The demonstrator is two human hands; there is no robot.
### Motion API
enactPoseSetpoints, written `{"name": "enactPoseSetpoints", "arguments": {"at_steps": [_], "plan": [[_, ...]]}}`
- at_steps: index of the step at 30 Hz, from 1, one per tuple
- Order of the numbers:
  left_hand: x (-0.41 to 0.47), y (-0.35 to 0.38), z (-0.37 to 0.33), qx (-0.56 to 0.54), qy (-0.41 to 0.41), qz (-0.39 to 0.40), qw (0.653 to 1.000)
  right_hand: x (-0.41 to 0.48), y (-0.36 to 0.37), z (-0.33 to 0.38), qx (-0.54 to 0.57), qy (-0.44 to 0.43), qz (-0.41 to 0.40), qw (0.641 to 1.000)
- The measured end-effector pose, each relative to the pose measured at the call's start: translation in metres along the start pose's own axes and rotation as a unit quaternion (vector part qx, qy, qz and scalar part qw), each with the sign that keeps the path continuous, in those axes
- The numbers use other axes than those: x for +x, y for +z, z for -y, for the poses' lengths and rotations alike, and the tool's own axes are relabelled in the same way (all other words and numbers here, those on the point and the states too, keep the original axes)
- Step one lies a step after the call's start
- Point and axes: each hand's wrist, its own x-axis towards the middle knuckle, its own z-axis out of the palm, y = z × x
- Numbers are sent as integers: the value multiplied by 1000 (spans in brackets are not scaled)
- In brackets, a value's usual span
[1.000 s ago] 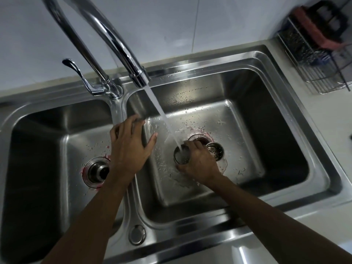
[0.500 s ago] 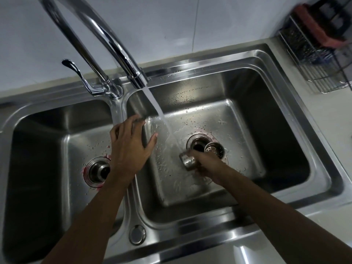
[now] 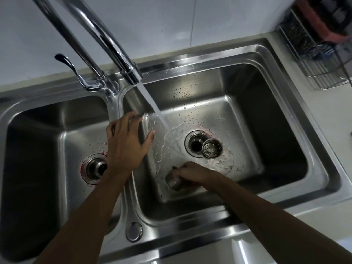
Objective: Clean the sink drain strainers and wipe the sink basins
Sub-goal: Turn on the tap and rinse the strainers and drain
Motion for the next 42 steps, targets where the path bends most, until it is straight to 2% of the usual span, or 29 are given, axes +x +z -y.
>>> {"name": "enactPoseSetpoints", "arguments": {"at_steps": [1, 2, 3, 4, 5, 6, 11, 15, 17, 18, 20, 22, 28, 34, 42], "plan": [[0, 0, 0, 0, 0, 0, 1000, 1, 3, -2, -135, -50, -38, 989], [0, 0, -1, -1, -1, -1, 1000, 3, 7, -5, -290, -87, -86, 949], [0, 0, -1, -1, 0, -3, 1000, 3, 11, -9, -422, -118, -130, 890], [0, 0, -1, -1, 1, -6, 1000, 3, 14, -11, -506, -141, -158, 836], [-1, 0, -1, -1, 2, -9, 1000, 4, 17, -14, -551, -150, -169, 803], [-1, 1, 0, -1, 2, -12, 1000, 4, 19, -15, -570, -149, -168, 790], [-1, 3, 1, 1, 5, -24, 1000, 6, 15, -15, -568, -137, -147, 798], [0, 4, 2, -5, 1, -14, 1000, -8, -10, -16, -530, -143, -108, 829], [0, 5, 3, -9, -1, -13, 1000, -18, -38, -12, -493, -132, -124, 851], [0, 5, 3, -11, -4, -12, 1000, -22, -56, -9, -472, -123, -160, 858], [0, 4, 2, -14, -7, -6, 1000, -28, -89, -5, -450, -99, -259, 849], [0, 4, 2, -15, -8, -8, 1000, -28, -109, -5, -461, -67, -312, 828], [0, 2, 1, -10, -10, -12, 1000, 0, -104, -11, -477, -25, -256, 840], [1, 1, 1, -10, -9, -1, 1000, 9, -94, -12, -442, -75, -290, 846], [1, -2, 0, -14, -12, 8, 1000, 5, -100, -21, -454, -64, -285, 842]]}}
